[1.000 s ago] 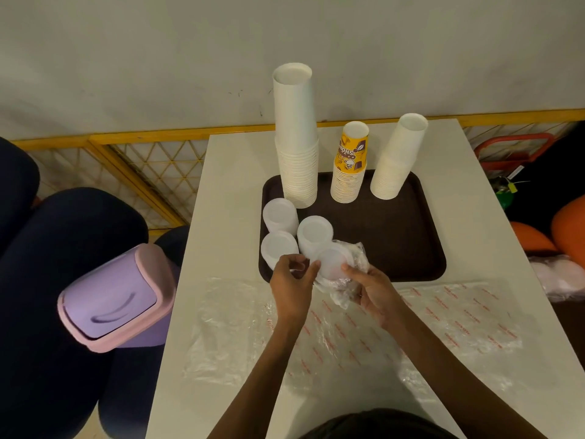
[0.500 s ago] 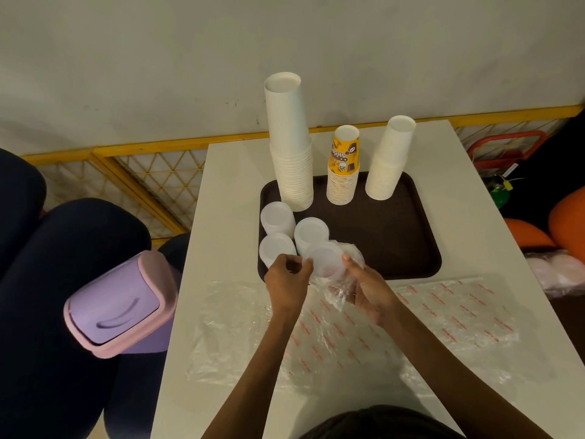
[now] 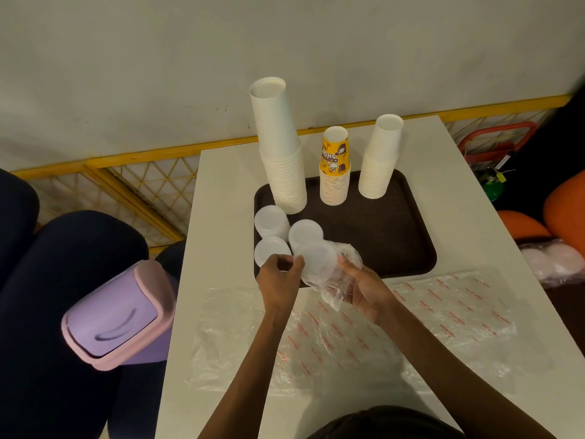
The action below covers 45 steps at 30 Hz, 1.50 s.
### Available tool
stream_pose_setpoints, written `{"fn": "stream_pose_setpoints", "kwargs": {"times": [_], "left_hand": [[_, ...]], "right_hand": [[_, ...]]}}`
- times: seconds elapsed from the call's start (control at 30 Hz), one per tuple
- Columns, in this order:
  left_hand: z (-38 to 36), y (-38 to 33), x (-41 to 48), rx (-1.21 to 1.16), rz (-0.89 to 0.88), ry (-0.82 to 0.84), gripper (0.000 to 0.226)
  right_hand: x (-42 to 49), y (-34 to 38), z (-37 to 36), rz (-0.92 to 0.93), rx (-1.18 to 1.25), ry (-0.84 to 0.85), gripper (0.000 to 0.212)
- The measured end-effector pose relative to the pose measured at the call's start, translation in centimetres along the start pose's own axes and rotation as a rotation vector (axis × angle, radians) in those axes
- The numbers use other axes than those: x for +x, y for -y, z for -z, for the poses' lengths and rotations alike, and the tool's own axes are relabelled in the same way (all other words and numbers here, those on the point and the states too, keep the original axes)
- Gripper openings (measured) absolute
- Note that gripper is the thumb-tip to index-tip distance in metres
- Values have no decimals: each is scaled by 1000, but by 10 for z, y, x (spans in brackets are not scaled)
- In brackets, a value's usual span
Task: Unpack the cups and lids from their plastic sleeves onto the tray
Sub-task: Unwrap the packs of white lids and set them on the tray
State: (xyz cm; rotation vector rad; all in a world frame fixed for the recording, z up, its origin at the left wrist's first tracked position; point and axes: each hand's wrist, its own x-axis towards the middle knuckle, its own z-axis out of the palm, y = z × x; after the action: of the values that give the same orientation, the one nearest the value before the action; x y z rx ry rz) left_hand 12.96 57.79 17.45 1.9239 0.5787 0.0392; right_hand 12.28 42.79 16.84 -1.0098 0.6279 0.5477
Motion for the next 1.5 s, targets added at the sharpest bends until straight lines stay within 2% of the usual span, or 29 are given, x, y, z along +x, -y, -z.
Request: {"fn": "stream_pose_setpoints", "kwargs": {"times": [0.17, 0.33, 0.53, 0.77, 0.9, 1.1, 1.33, 1.5], "left_hand": [[4, -8, 12, 2, 3, -27, 12], [21, -17, 59, -27, 89, -118, 17], [32, -17, 118, 65, 128, -231, 17], [17, -6, 144, 216, 139, -178, 21], [9, -3, 154, 249, 125, -153, 19], [4, -3, 158, 296, 103, -123, 19], [3, -4, 156, 360, 95, -126, 20], [4, -1, 153, 383, 86, -122, 29]], "right_hand": [[5, 0, 0, 2, 3, -45, 33], [12, 8, -1, 27, 32, -61, 30], [22, 17, -4, 83, 42, -45, 17], [35, 20, -4, 87, 52, -56, 17], [42, 20, -4, 83, 57, -62, 31], [46, 20, -5, 64, 72, -54, 21], [47, 19, -3, 68, 86, -54, 21], [47, 17, -2, 66, 68, -60, 23]]}}
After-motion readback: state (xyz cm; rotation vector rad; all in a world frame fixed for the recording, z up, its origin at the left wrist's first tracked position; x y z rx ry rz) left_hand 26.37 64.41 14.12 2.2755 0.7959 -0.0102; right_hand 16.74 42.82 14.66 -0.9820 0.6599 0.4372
